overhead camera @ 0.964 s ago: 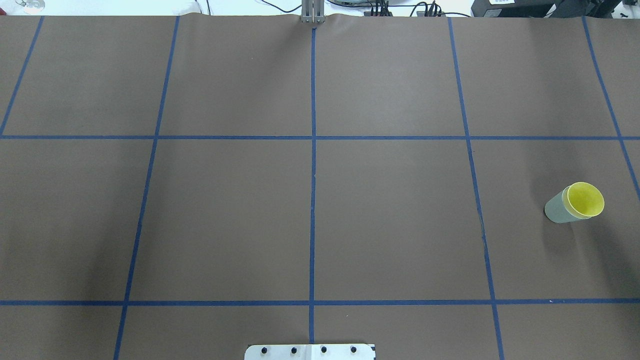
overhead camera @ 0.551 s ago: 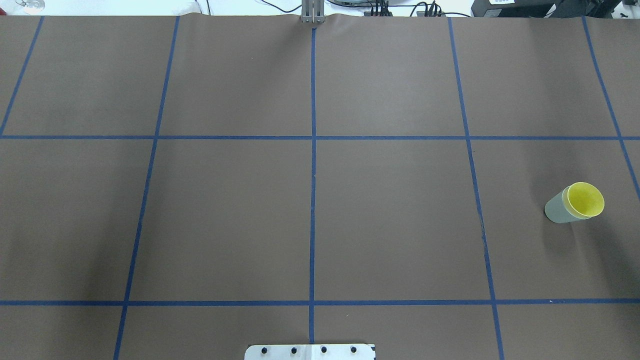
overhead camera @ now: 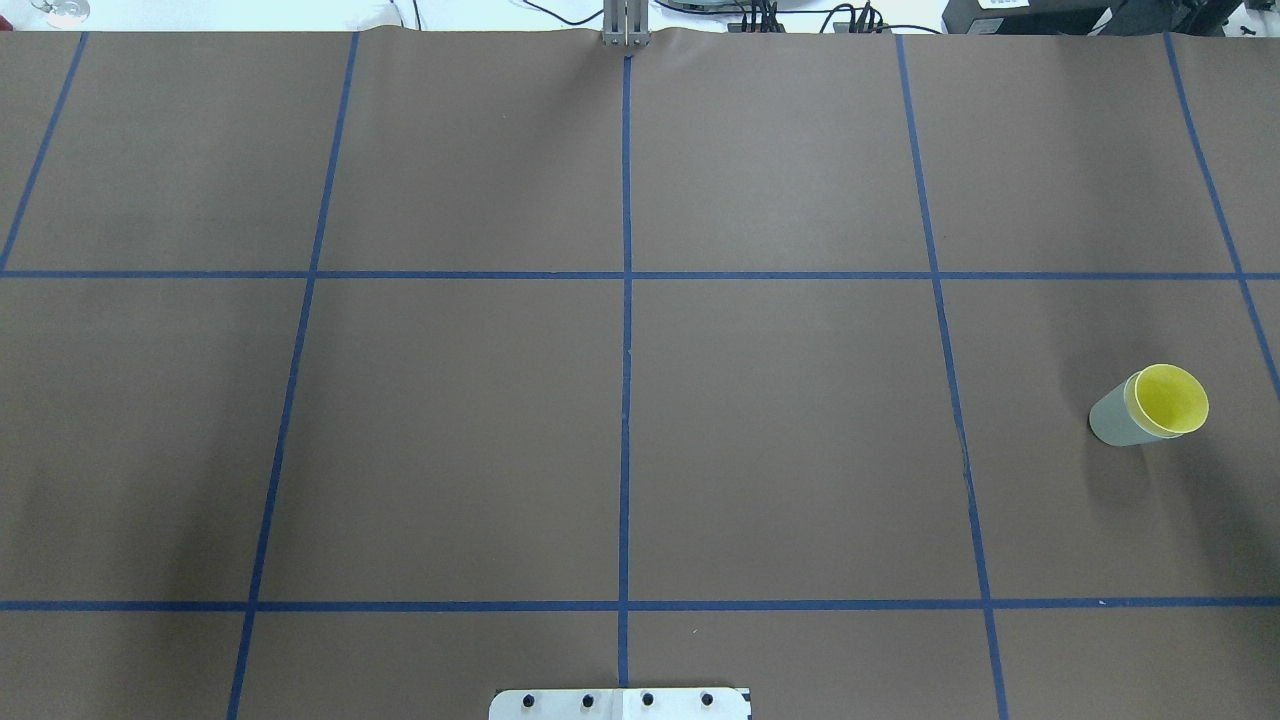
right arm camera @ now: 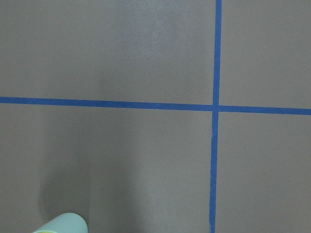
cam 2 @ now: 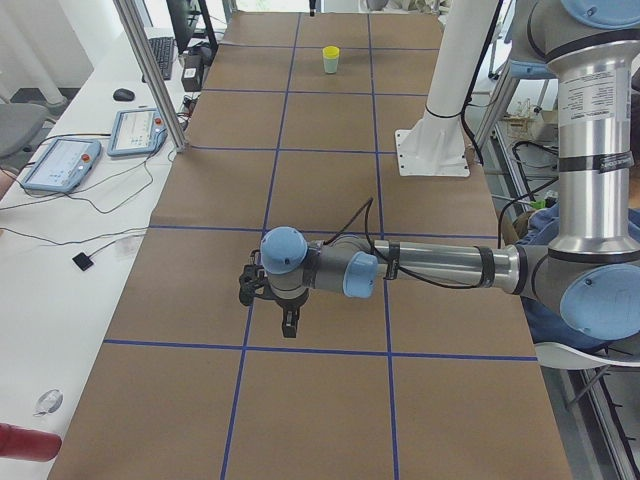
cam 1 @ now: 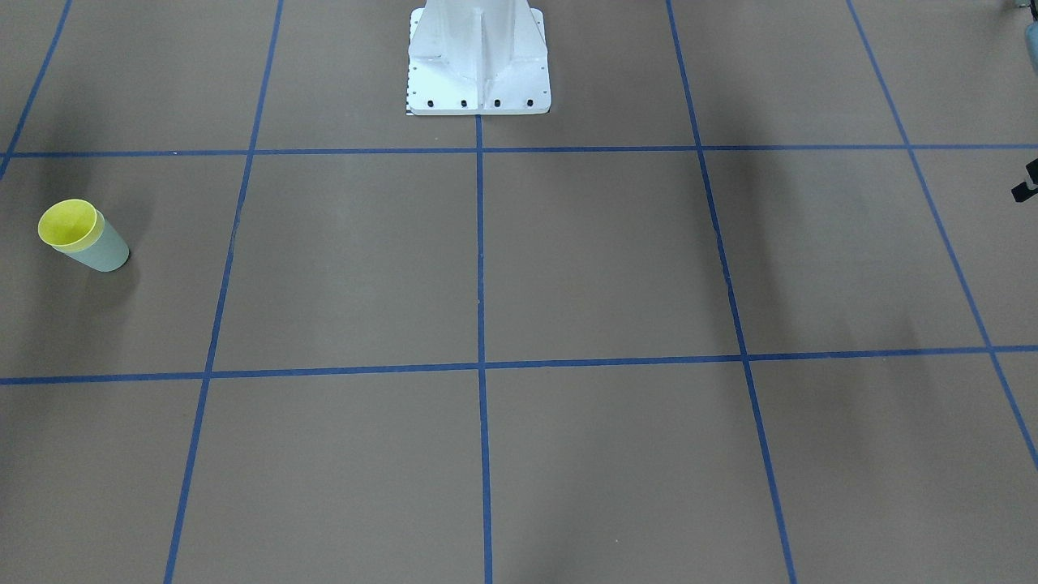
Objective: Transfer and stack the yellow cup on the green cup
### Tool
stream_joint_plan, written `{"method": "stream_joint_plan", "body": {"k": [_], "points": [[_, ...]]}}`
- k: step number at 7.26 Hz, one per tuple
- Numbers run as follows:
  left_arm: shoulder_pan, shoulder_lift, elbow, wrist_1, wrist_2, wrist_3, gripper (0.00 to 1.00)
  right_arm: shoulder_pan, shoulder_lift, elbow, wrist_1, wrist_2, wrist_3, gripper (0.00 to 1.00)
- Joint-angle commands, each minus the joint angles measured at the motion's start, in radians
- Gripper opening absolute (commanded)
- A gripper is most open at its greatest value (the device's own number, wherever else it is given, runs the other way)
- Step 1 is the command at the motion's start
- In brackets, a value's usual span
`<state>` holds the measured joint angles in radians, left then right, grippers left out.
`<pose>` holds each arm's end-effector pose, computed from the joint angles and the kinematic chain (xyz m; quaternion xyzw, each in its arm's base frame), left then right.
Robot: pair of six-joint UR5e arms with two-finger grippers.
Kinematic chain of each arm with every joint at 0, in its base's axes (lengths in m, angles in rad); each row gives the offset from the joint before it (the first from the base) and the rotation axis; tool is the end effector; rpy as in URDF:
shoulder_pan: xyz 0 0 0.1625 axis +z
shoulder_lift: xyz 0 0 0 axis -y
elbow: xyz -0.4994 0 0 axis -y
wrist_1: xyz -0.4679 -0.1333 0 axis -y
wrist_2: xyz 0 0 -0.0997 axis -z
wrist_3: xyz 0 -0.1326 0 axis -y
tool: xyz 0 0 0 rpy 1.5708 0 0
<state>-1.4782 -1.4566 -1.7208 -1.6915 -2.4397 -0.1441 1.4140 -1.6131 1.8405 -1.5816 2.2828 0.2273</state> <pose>0.0164 -0.5232 0.7109 0.0209 0.4251 0.0096 0.9049 -0.0404 -0.5542 0.6326 0.0333 -0.3595 -0.0048 0.9326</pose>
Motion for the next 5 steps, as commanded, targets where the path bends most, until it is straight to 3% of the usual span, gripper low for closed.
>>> {"method": "stream_joint_plan", "body": {"k": [1,5], "points": [[0.013,0.004,-0.035,0.002,-0.002,-0.002,1.00,0.000,0.001,0.017,-0.001,-0.002,0.000,1.00],[0.018,0.013,-0.040,-0.002,-0.002,-0.002,1.00,0.002,-0.001,0.028,-0.002,-0.003,0.001,1.00]]}}
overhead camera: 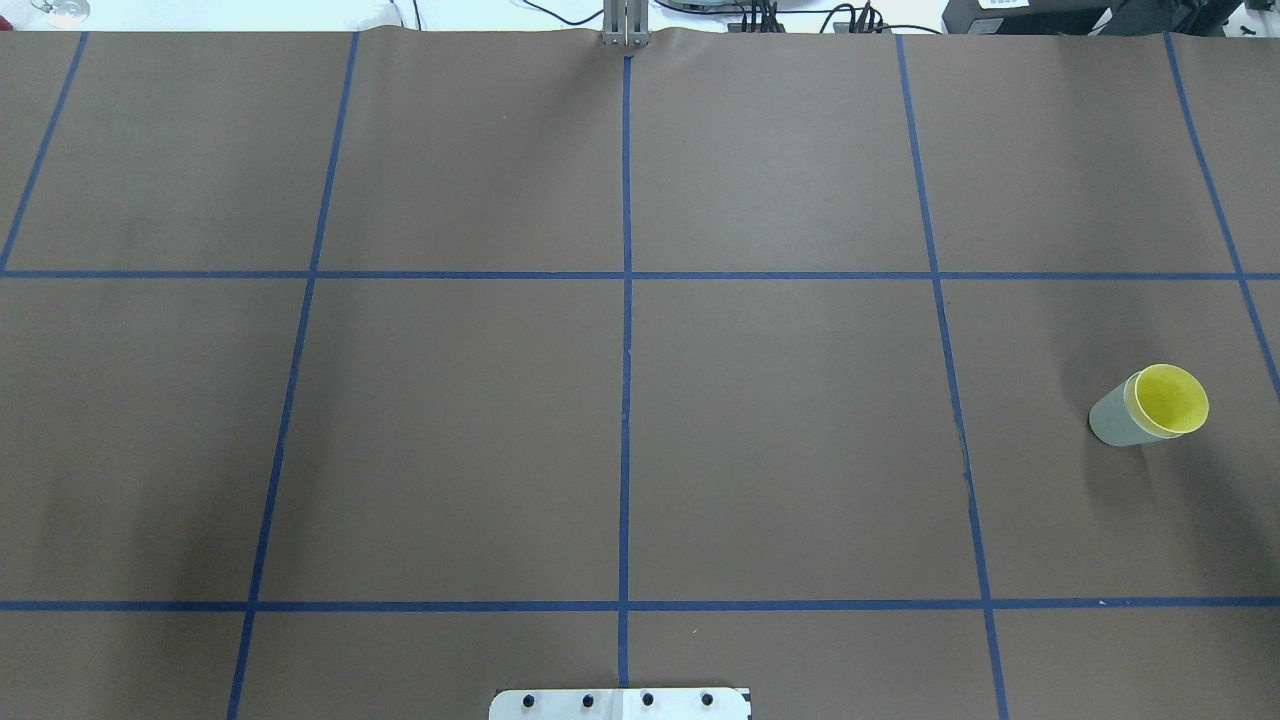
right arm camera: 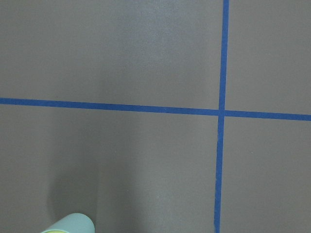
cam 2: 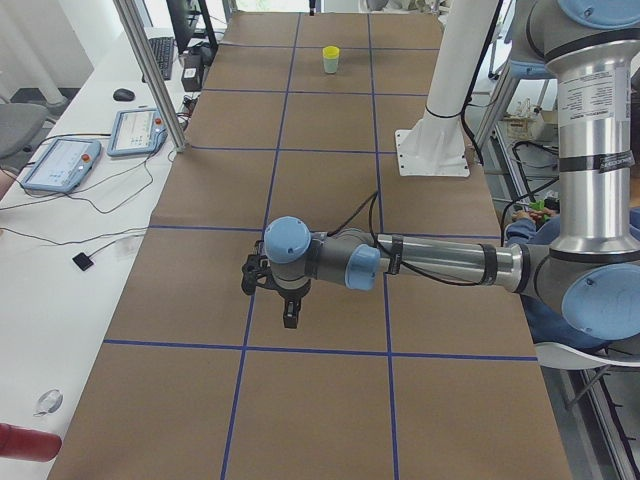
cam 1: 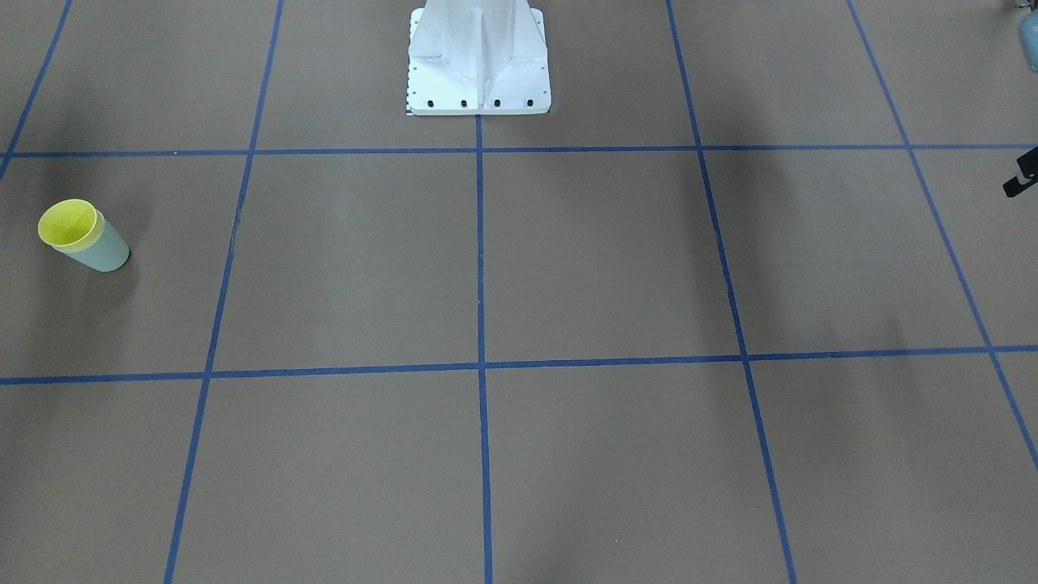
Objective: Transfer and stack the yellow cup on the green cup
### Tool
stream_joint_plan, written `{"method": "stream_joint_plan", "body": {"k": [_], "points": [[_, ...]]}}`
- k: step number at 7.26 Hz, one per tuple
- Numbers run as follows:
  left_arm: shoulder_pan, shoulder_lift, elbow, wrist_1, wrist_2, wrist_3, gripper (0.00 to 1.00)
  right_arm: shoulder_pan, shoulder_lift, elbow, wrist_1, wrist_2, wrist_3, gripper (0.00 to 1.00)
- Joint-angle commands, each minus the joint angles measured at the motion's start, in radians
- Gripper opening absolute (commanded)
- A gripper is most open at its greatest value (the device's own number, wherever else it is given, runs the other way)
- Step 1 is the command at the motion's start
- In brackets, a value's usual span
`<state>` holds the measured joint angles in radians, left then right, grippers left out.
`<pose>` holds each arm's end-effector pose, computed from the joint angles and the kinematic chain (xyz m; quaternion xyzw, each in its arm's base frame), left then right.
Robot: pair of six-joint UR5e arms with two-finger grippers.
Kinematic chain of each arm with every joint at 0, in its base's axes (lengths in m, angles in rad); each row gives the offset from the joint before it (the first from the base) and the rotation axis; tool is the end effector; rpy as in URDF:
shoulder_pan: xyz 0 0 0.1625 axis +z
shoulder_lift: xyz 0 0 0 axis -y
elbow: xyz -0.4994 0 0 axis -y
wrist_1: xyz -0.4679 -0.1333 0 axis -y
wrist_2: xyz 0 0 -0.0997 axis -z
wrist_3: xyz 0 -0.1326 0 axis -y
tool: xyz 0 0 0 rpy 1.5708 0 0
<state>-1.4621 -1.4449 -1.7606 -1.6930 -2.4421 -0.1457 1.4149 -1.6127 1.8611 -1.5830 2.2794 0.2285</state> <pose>0.0245 -0.5184 0.6935 0.0303 0.4275 0.0225 0.9032 -0.0394 -0.5537 0.6210 0.0427 -0.3593 -0.0070 0.9322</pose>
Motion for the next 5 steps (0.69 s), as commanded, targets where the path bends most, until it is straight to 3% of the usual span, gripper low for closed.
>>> {"method": "stream_joint_plan", "body": {"k": [1,5], "points": [[0.012,0.001,0.001,0.002,0.001,-0.002,1.00,-0.001,-0.004,0.007,-0.002,-0.003,0.002,1.00],[0.014,0.001,-0.017,0.003,0.005,-0.002,1.00,-0.001,-0.004,0.018,-0.002,-0.006,0.017,1.00]]}}
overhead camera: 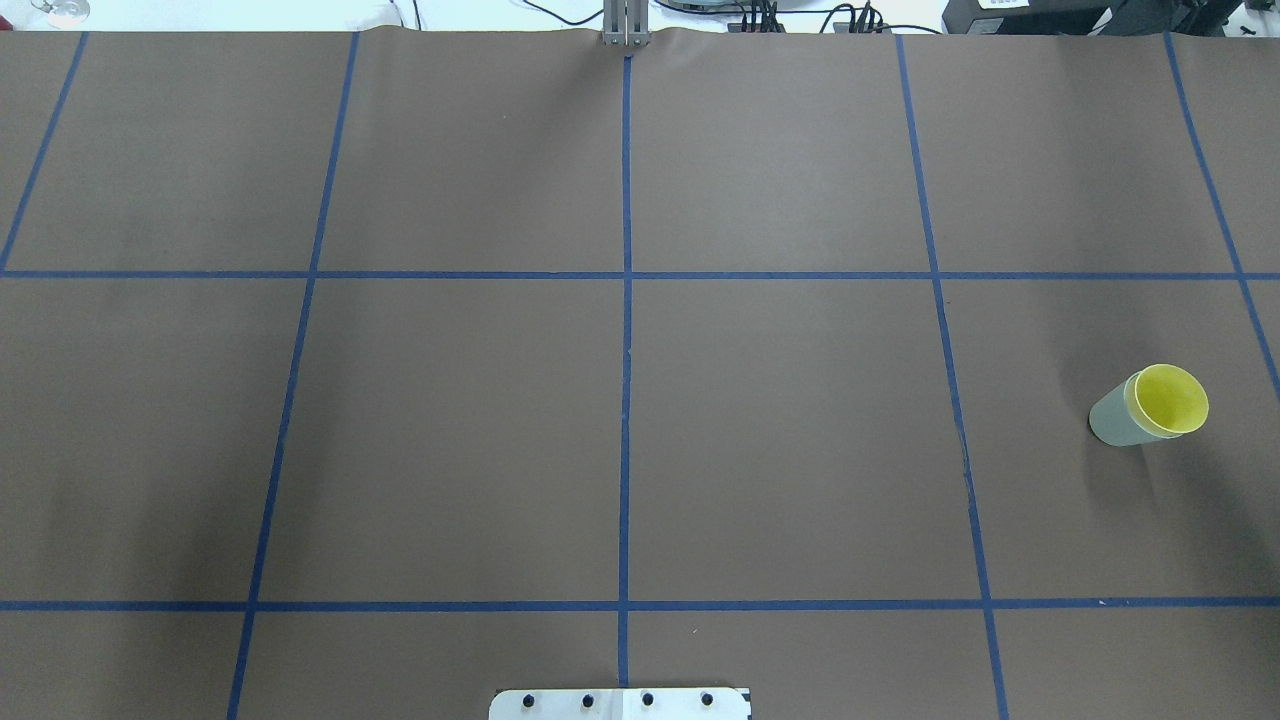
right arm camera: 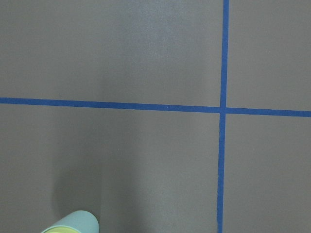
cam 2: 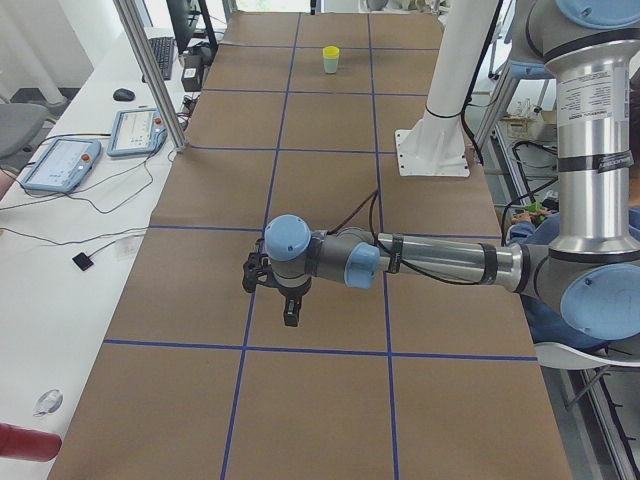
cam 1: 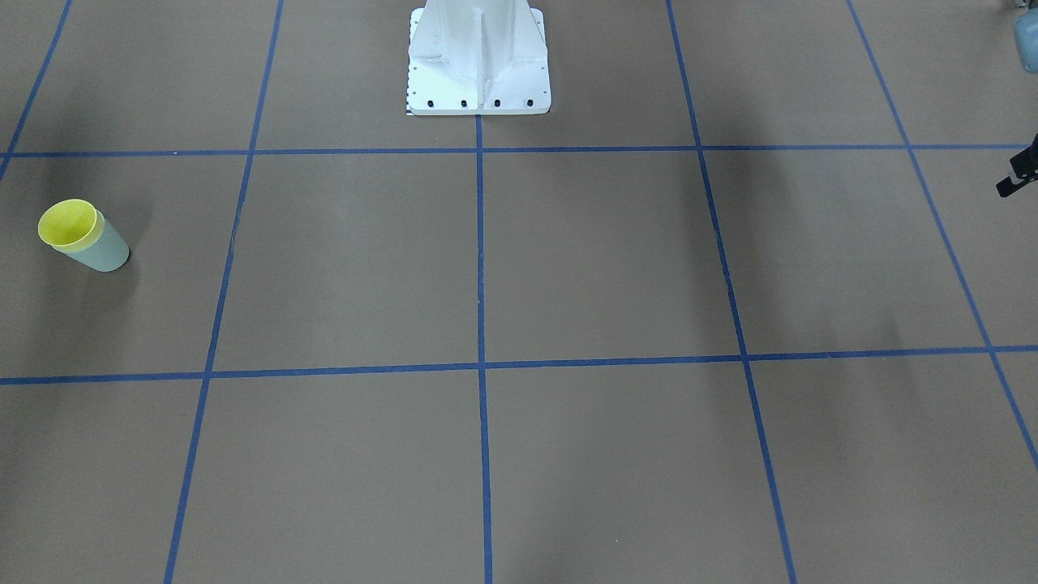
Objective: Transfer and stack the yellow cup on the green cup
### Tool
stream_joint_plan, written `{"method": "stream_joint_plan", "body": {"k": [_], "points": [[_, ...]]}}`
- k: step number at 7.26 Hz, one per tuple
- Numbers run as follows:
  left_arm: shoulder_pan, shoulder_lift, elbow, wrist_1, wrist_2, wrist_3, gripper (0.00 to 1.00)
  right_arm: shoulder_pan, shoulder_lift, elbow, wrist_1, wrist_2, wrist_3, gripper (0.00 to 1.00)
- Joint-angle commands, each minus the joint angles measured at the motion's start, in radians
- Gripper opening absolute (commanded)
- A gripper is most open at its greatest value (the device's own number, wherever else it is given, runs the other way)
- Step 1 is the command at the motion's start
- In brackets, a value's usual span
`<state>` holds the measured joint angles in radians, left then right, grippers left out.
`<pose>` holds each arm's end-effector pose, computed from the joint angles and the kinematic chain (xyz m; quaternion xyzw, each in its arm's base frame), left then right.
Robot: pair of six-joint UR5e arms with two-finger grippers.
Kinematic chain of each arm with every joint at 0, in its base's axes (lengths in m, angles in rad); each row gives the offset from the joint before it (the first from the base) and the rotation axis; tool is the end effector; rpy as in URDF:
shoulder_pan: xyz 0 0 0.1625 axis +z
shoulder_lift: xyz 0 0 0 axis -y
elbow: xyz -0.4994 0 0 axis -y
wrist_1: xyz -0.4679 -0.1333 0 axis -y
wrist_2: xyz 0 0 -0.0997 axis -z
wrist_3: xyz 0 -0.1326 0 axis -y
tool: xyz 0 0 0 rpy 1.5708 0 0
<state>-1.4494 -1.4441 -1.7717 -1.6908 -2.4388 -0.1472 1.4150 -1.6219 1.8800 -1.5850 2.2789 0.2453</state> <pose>0.0308 -0.5180 0.6881 0.0311 0.4265 0.0291 0.9035 -0.0385 -0.5486 0.6155 0.0433 -0.3600 -0.0005 0.9320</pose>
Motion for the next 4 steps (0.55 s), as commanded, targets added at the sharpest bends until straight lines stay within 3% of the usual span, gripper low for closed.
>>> {"method": "stream_joint_plan", "body": {"k": [1,2,3,4], "points": [[0.001,0.001,-0.006,0.000,0.007,0.002,1.00,-0.001,0.007,-0.004,-0.001,-0.007,0.000,1.00],[0.000,0.002,-0.012,0.000,0.024,0.005,1.00,-0.001,0.004,-0.012,-0.001,-0.012,0.000,1.00],[-0.003,0.008,-0.044,0.002,0.153,0.006,1.00,-0.005,0.004,-0.031,-0.003,-0.030,0.000,1.00],[-0.003,0.025,-0.051,0.008,0.206,0.005,1.00,-0.008,-0.004,-0.039,-0.006,-0.027,0.000,1.00]]}}
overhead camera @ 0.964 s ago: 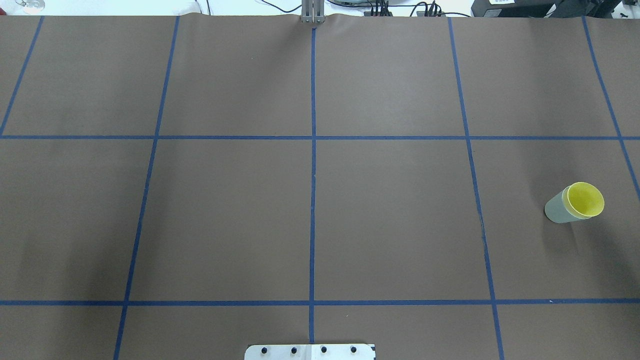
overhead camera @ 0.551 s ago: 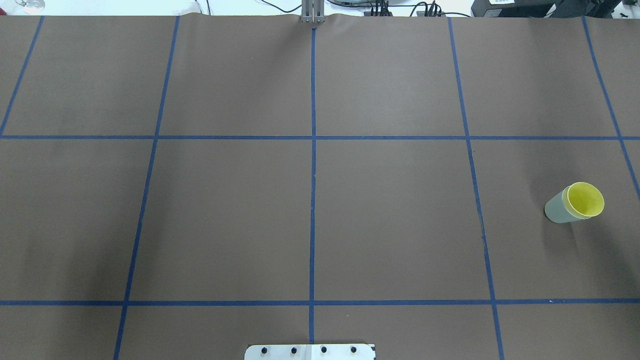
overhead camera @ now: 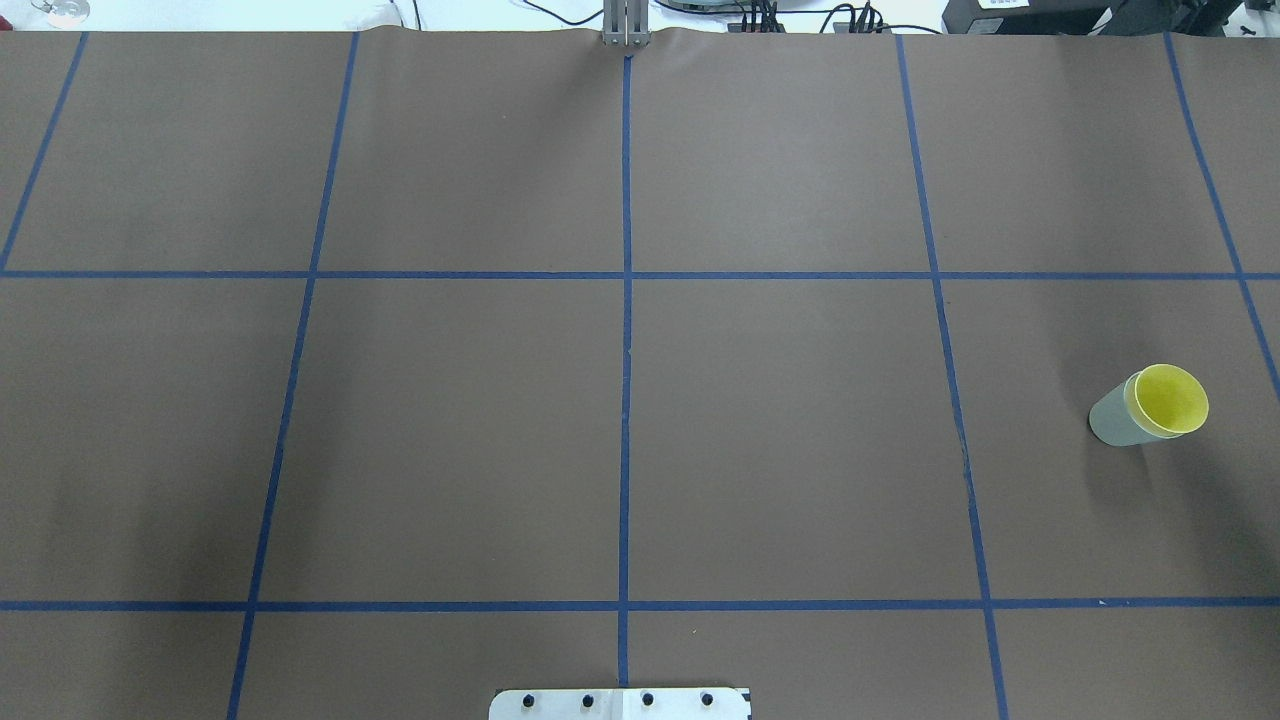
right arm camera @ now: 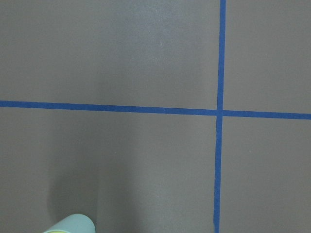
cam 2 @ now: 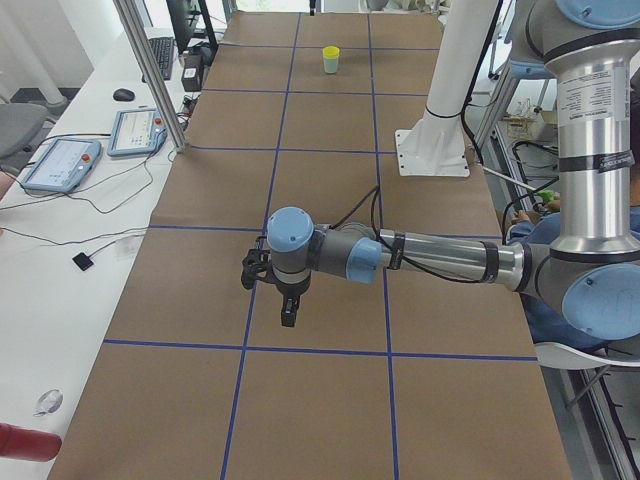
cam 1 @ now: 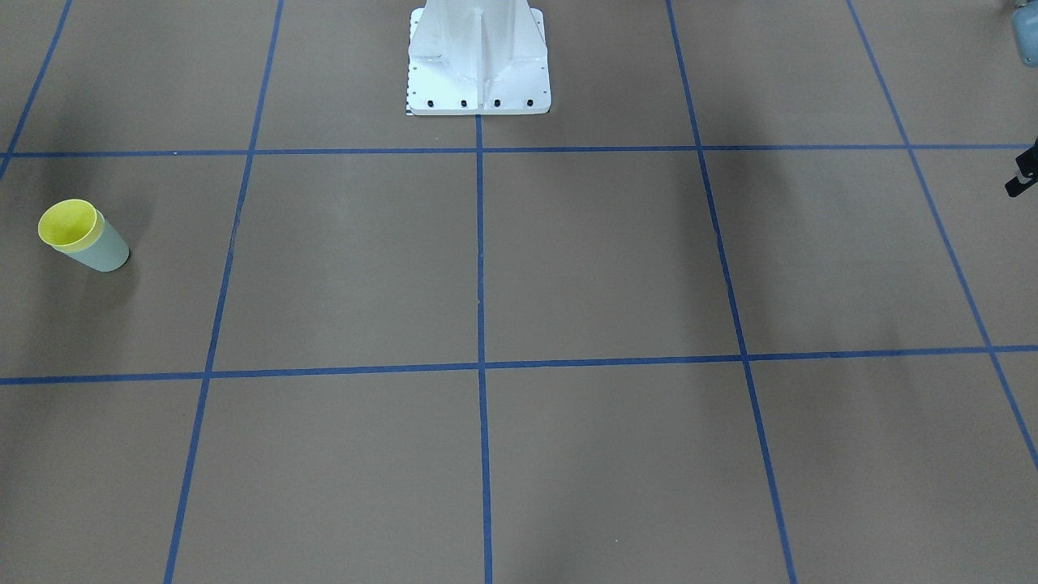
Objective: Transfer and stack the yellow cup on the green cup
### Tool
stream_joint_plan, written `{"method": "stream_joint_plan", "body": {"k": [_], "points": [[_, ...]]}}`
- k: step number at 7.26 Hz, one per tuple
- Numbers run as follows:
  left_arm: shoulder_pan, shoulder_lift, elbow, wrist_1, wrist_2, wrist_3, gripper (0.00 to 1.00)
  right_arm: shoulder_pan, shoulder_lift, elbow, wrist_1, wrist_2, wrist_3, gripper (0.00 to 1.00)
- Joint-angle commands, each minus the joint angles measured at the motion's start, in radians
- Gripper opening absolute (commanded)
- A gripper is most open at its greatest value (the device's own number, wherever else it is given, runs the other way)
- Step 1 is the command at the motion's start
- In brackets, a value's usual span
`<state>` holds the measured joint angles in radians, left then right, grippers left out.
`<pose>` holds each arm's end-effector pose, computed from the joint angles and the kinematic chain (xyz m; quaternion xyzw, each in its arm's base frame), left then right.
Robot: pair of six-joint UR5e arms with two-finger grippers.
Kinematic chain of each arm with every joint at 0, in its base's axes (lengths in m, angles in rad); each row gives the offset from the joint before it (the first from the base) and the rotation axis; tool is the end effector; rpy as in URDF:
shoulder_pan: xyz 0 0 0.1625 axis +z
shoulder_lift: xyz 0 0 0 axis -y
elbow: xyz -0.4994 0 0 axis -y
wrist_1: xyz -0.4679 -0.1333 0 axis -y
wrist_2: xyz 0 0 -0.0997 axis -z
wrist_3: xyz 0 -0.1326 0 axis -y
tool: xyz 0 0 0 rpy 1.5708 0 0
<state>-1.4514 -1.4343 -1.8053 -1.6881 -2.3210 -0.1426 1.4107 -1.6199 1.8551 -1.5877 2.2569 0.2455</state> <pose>0.0189 -0.5173 0.6849 0.0515 0.3742 0.0286 0.9255 -0.0390 -0.5509 0.6308 0.0331 -0.3482 0.0034 0.9368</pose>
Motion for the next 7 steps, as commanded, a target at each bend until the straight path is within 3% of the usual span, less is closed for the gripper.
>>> {"method": "stream_joint_plan", "body": {"k": [1,7], "points": [[-0.001,0.017,-0.016,0.010,0.088,-0.002,1.00,-0.004,-0.032,-0.013,0.000,0.000,0.000,1.00],[0.002,0.035,-0.017,0.008,0.078,-0.003,1.00,-0.006,-0.028,-0.007,0.009,0.001,0.002,1.00]]}}
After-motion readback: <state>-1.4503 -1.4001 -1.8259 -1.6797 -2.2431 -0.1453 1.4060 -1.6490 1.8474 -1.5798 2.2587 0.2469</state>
